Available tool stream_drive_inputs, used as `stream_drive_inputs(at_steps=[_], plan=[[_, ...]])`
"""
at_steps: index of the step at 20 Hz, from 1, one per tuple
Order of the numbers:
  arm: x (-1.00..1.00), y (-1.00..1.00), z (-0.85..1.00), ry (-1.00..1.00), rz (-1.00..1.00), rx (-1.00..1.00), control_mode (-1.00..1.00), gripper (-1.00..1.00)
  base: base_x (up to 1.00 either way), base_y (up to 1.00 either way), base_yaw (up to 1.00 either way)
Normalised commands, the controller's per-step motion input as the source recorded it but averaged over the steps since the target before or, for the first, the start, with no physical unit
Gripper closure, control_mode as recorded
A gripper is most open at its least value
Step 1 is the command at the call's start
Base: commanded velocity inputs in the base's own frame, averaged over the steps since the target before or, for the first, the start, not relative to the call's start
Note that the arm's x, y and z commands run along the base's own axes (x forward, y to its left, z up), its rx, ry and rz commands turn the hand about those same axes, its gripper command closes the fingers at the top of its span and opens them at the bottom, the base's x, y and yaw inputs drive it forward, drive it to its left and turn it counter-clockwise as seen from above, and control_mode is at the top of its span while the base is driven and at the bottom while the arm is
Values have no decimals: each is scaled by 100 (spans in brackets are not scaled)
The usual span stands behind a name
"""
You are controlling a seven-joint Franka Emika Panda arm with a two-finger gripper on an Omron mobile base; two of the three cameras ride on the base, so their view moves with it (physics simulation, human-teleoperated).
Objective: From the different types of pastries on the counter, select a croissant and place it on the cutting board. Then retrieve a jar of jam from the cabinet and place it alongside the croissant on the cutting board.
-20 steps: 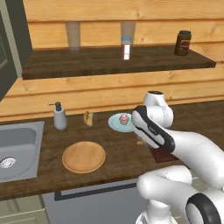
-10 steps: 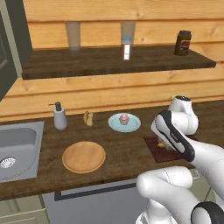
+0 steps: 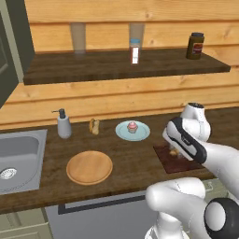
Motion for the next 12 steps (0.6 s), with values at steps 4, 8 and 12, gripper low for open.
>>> stream_drive_inputs(at_steps=[4,8,12], plan=[[43,-35,0,7,0,0,-100,100,0,0,0],[32,-29,-11,8,0,0,-100,100,0,0,0],[27,-10,-35,8,0,0,-100,100,0,0,0]])
